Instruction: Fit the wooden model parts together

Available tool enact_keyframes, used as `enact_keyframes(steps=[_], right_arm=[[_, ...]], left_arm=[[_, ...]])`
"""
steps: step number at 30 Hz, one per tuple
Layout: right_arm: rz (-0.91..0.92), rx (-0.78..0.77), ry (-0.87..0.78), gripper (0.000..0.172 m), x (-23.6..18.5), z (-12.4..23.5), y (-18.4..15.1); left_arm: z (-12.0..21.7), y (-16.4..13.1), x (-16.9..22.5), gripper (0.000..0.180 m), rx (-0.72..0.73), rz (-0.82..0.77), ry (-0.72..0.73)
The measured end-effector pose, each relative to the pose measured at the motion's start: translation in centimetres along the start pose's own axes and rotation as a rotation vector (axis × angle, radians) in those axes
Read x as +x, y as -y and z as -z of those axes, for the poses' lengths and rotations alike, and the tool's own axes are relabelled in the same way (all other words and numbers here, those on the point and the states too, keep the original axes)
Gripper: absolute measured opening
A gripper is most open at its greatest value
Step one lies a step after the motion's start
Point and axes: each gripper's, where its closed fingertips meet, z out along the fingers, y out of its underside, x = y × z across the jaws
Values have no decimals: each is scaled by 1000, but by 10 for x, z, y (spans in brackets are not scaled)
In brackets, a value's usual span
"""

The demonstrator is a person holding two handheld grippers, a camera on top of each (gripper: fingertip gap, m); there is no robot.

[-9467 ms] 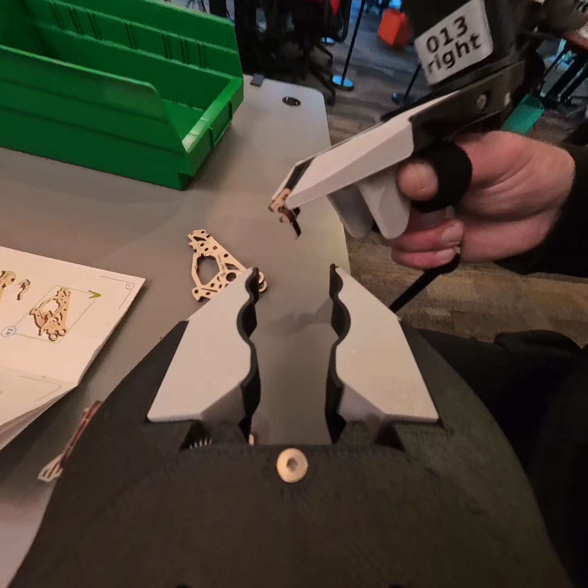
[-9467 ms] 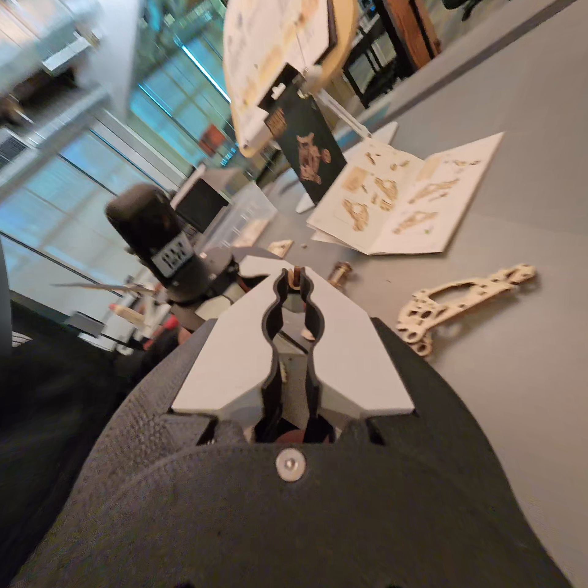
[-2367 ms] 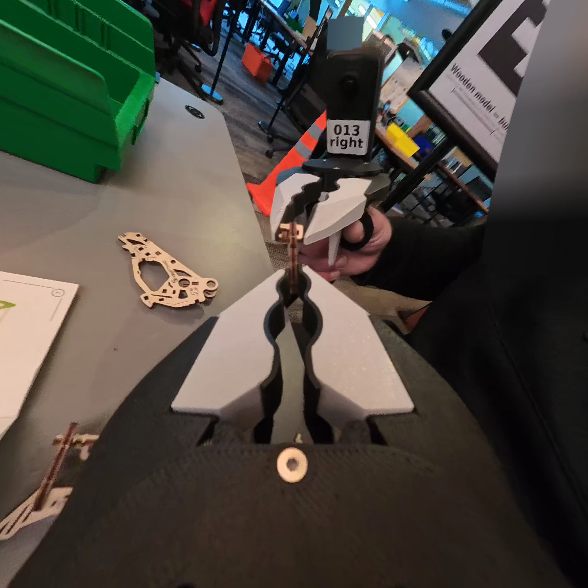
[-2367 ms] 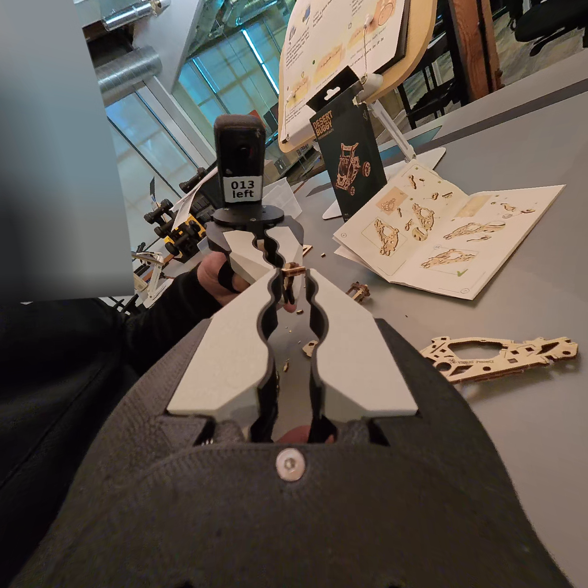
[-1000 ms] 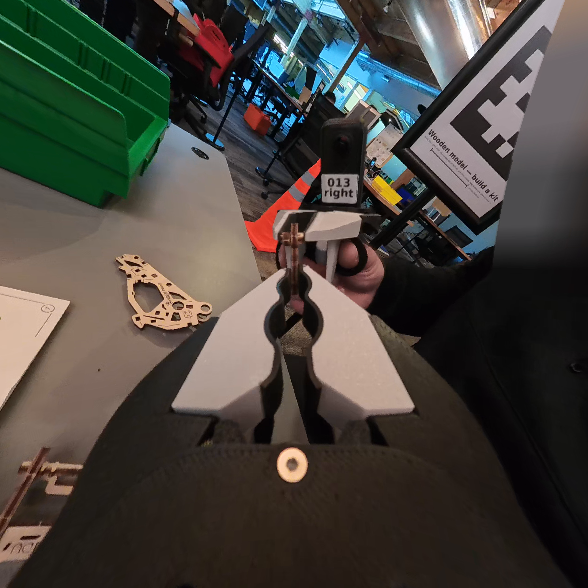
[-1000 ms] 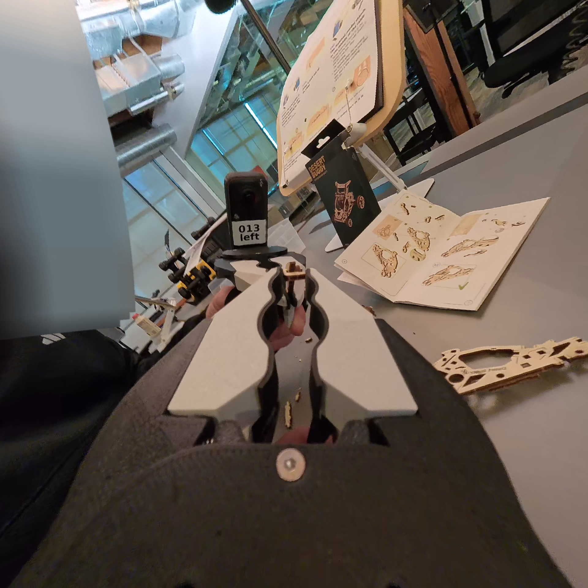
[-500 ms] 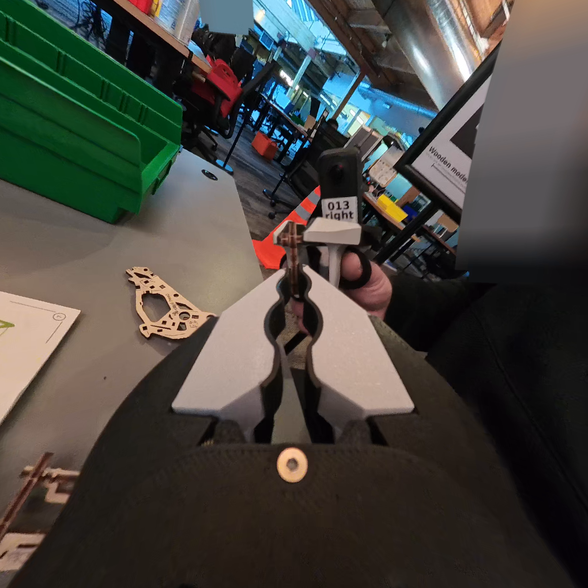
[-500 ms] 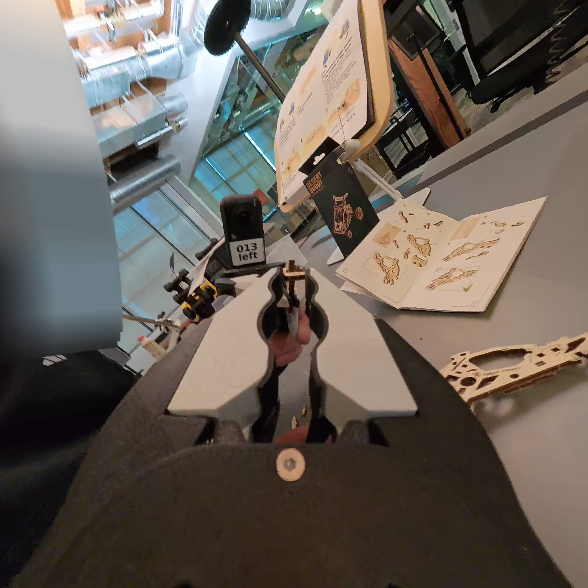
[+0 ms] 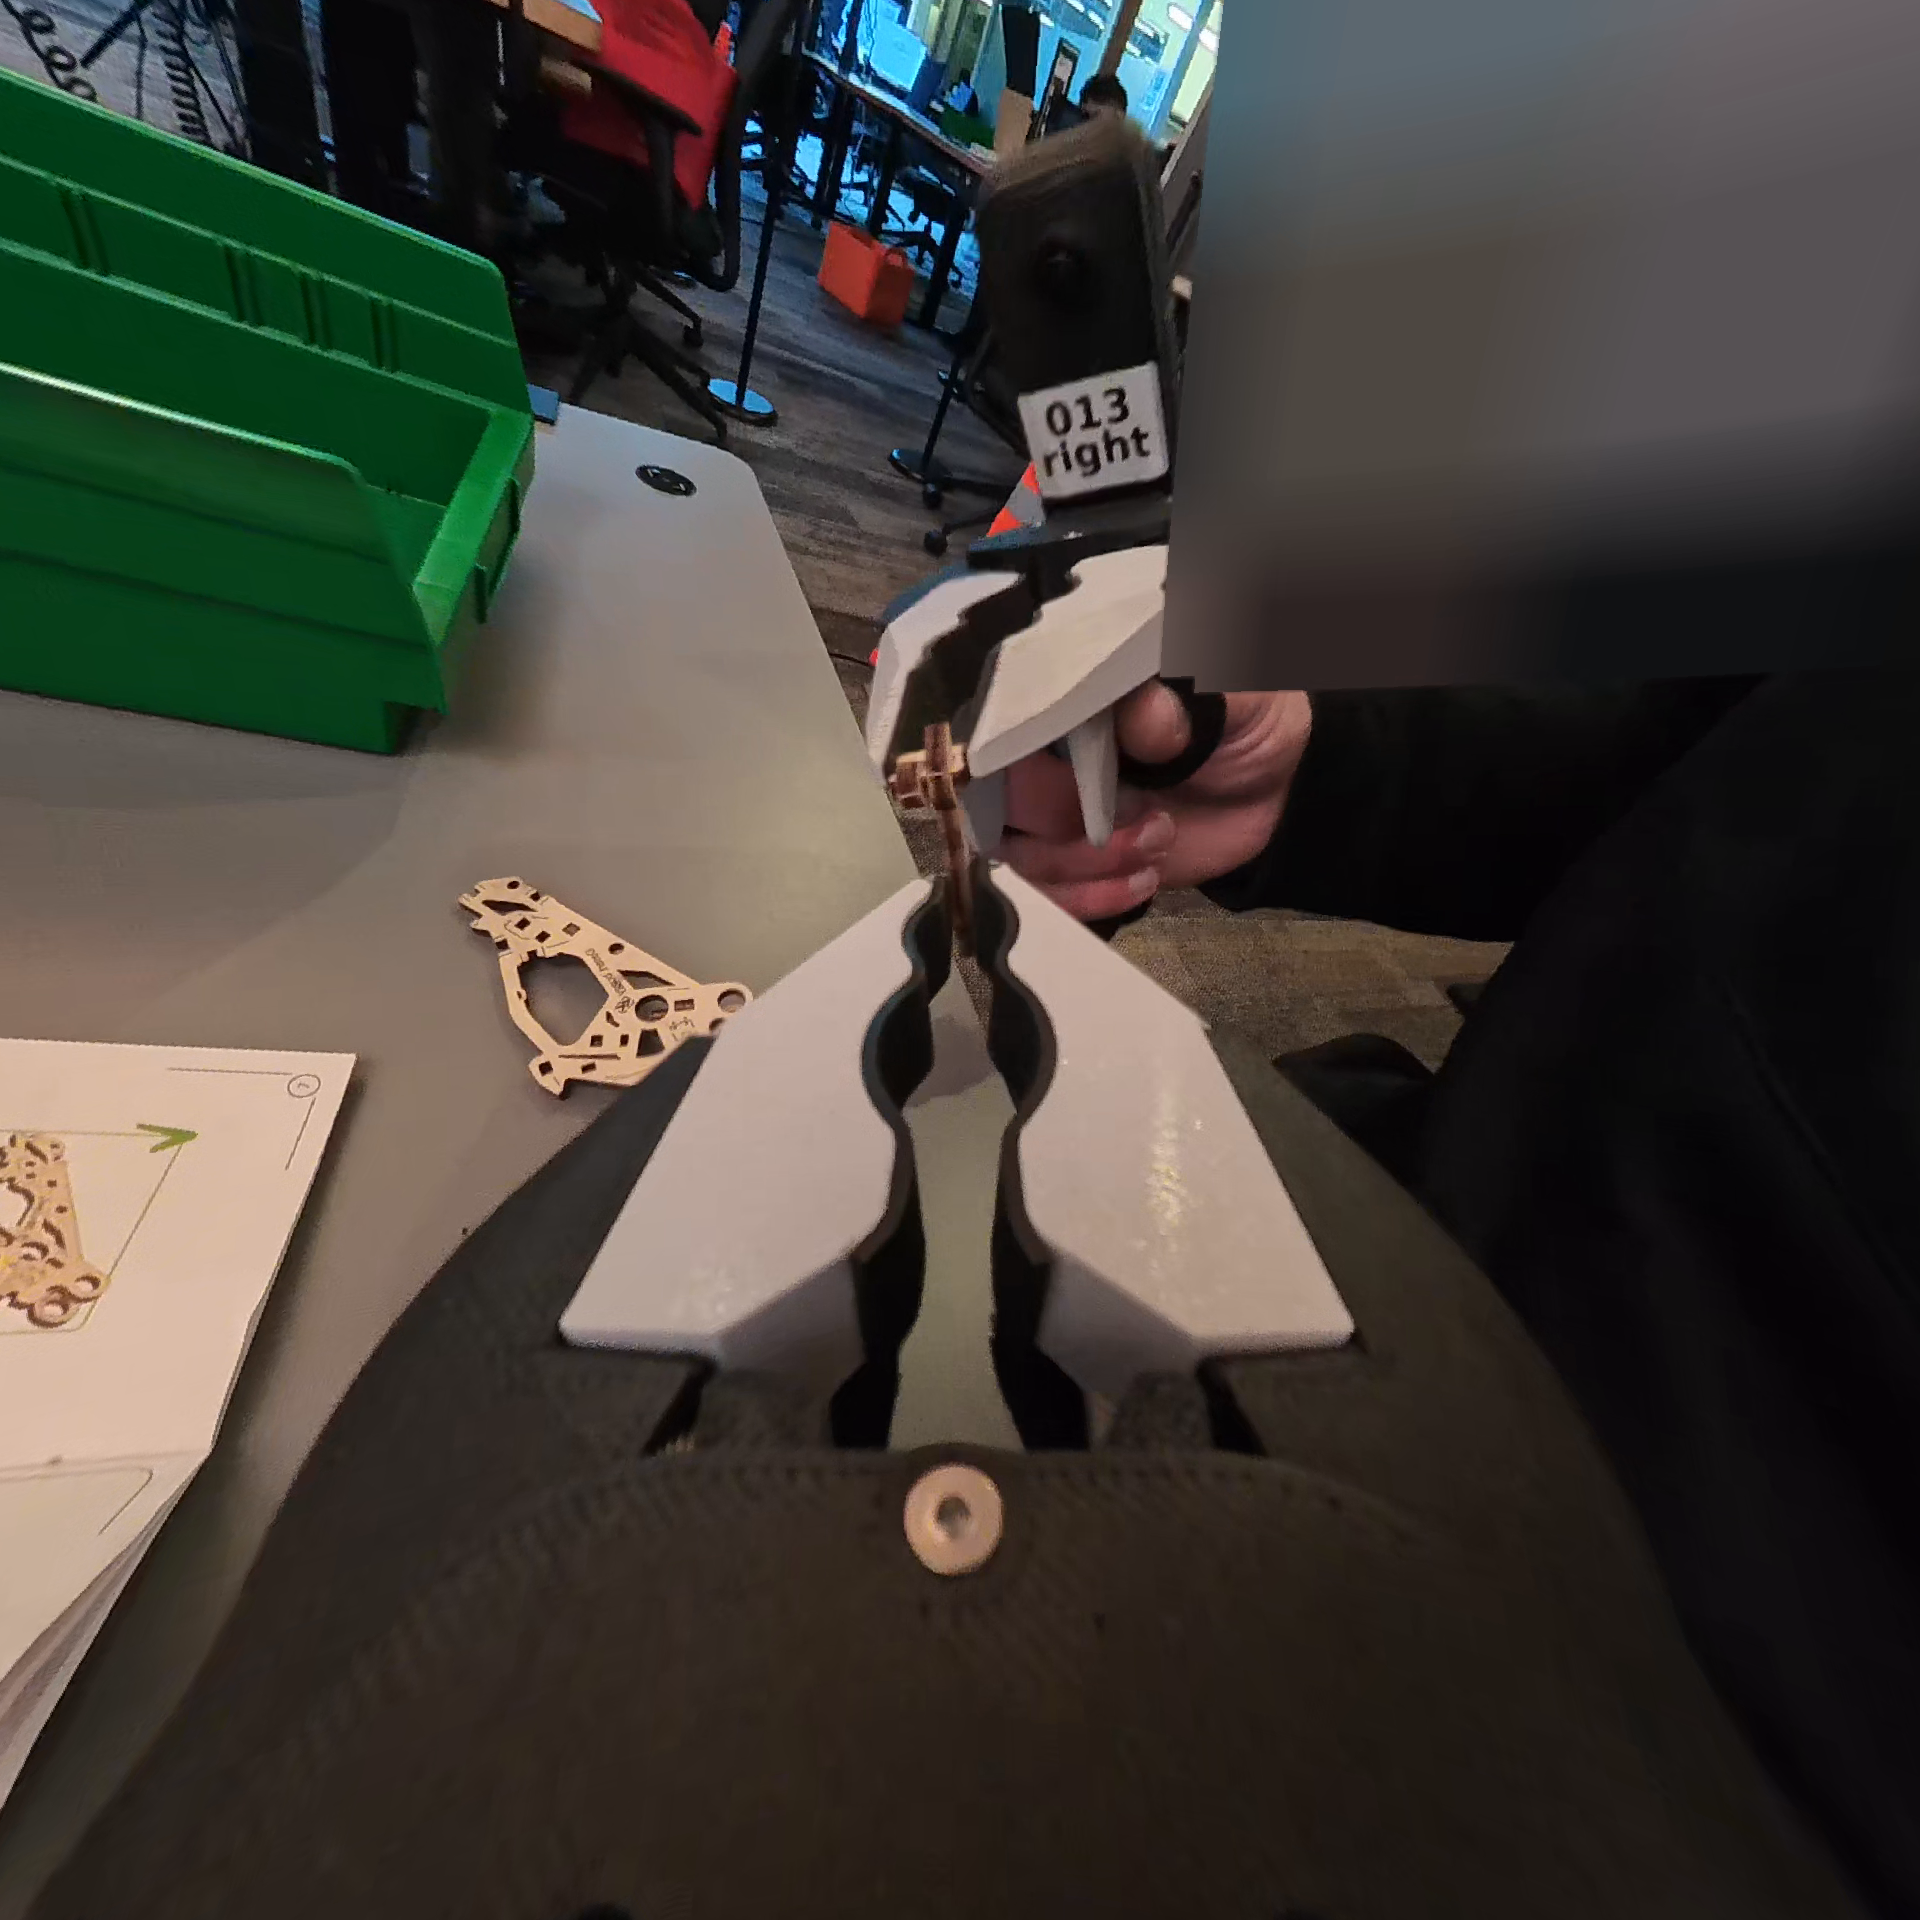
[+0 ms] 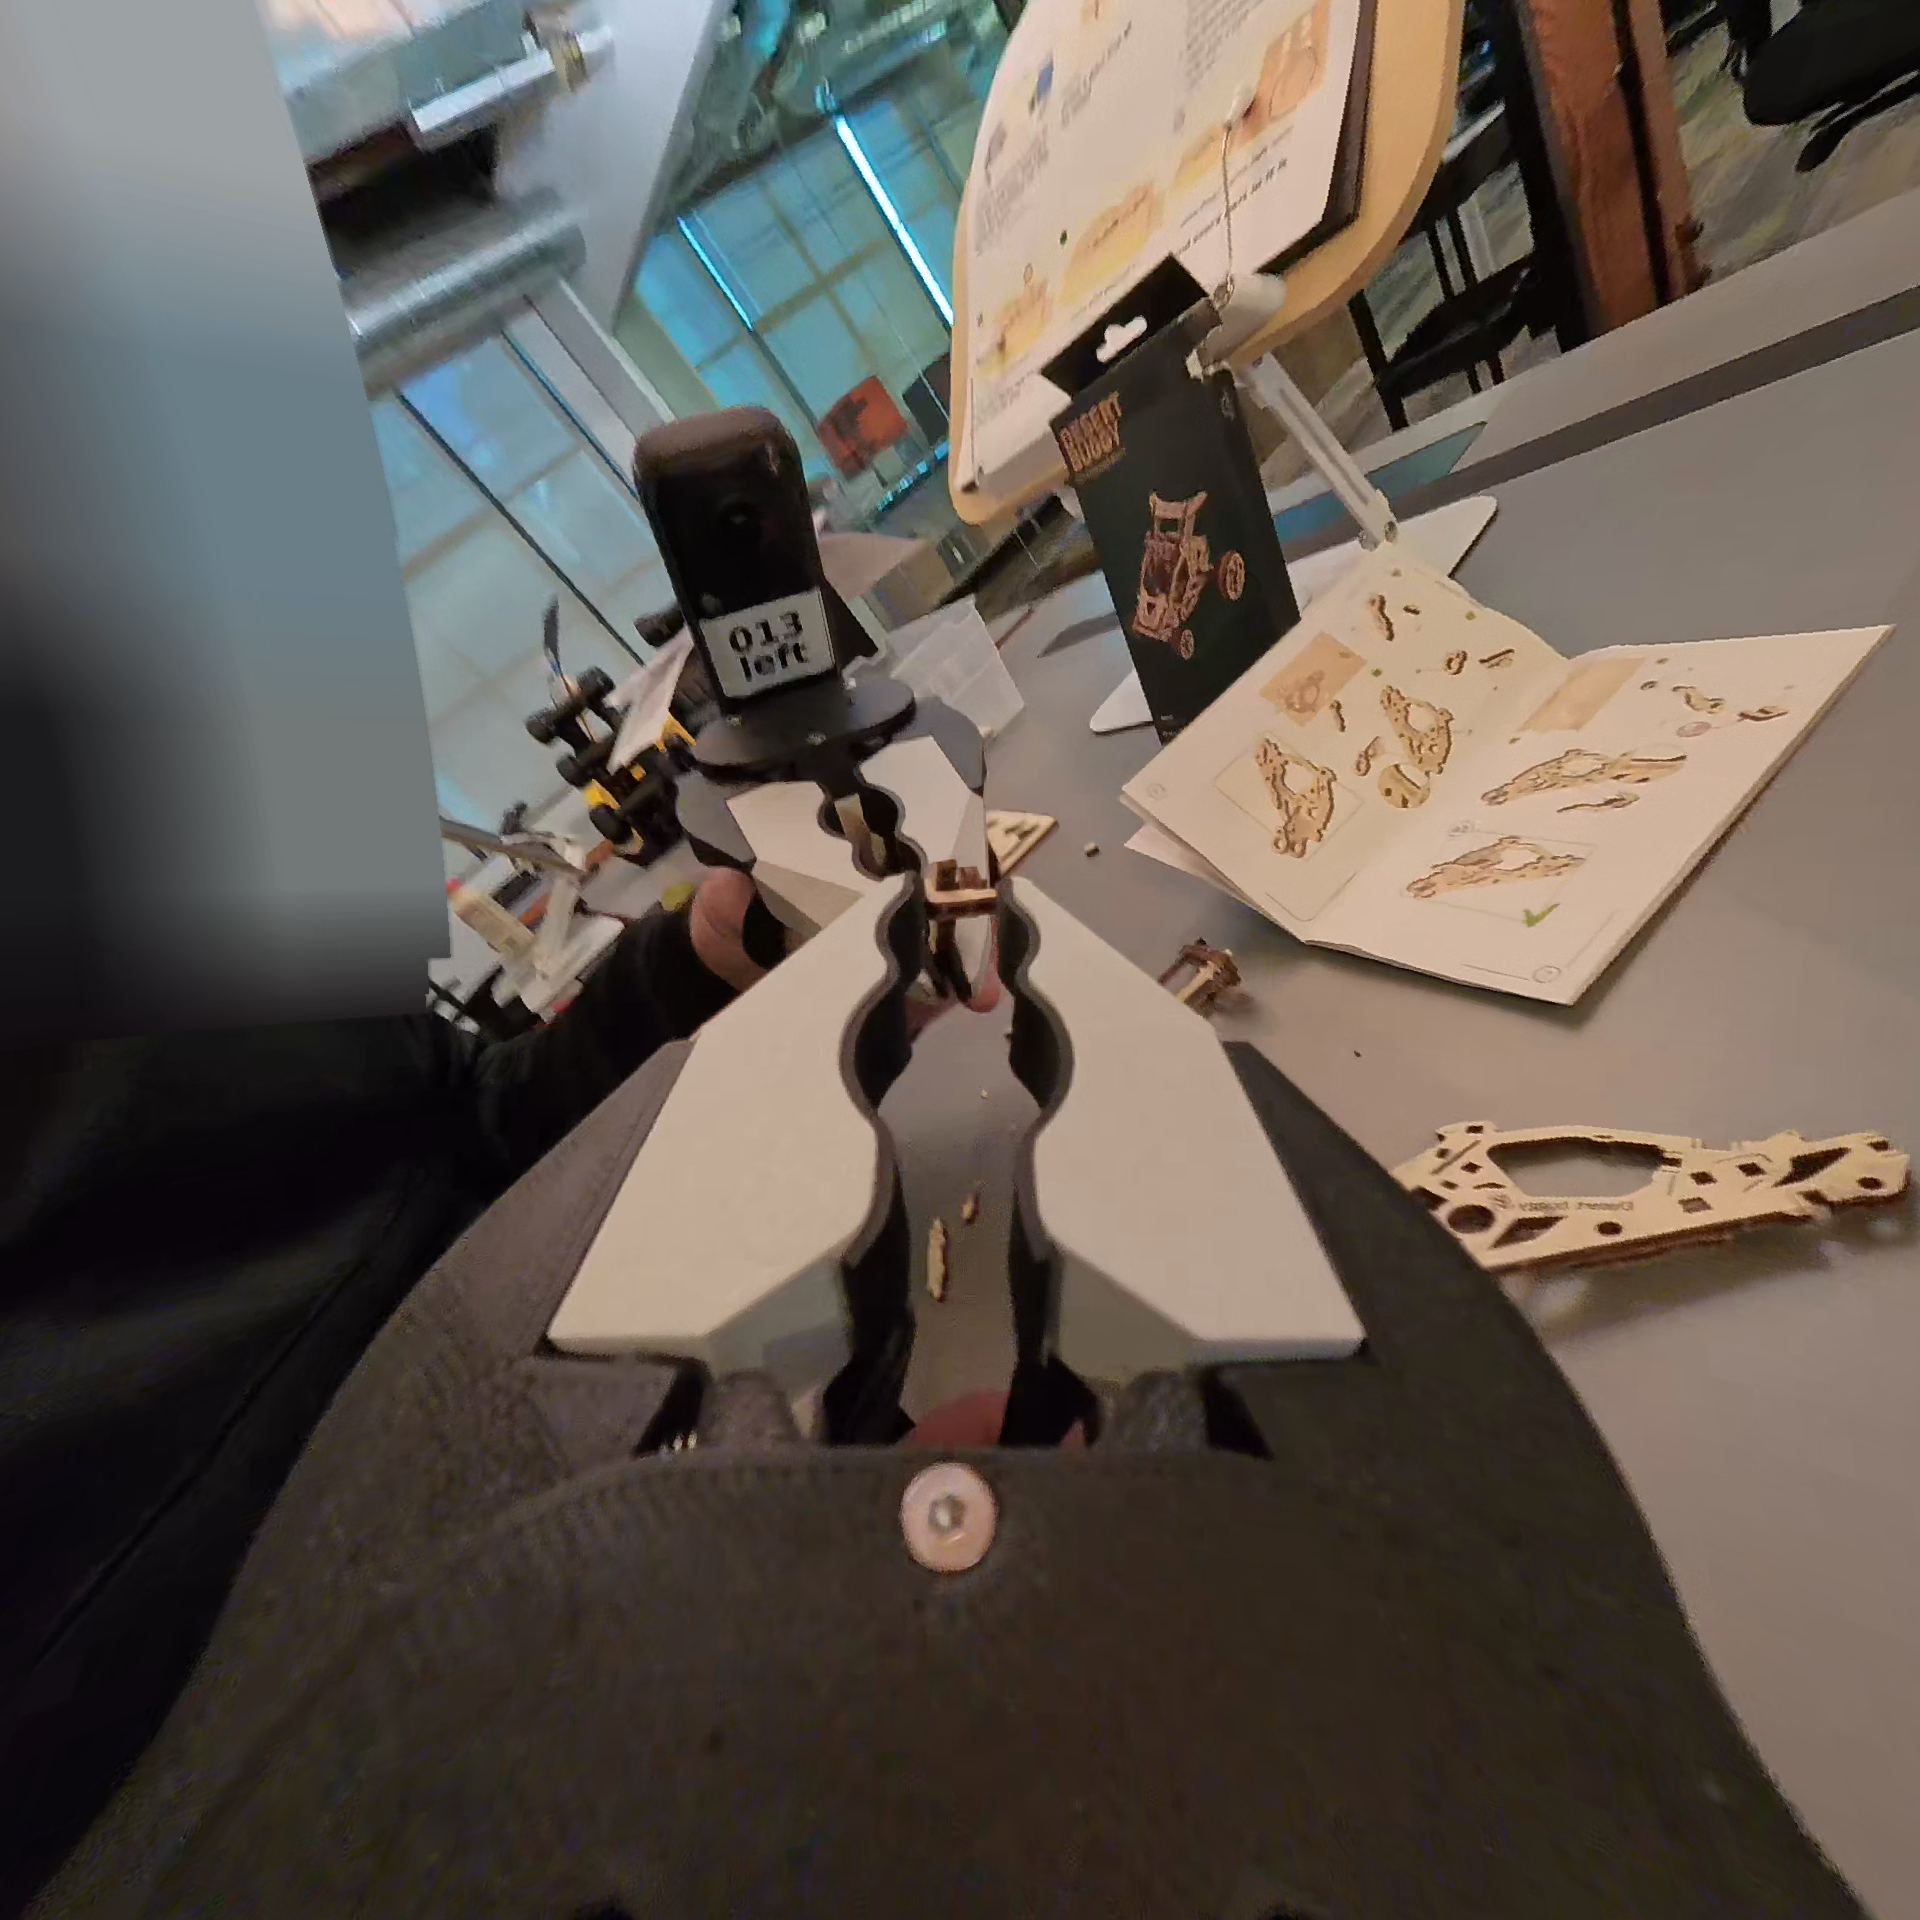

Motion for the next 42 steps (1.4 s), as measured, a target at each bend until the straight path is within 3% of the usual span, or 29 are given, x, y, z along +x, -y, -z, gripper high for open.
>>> enact_keyframes(steps=[7, 16, 25, 33, 42], right_arm=[[83, -85, -30, 11, 0, 1, -6], [-74, 117, -36, 11, 7, -1, 8], [52, 95, -120, 11, 4, -1, 13], [-194, 163, 49, 11, -1, -1, 13], [108, 94, -104, 11, -1, -2, 12]], left_arm=[[0, -5, 0, 1, -64, 10, -15], [-2, 9, -7, 2, 146, 140, -5], [-3, 14, -8, 2, 200, 153, 16], [-2, 17, -2, 1, 228, 153, -30], [-2, 16, -4, 2, 261, 208, -55]])
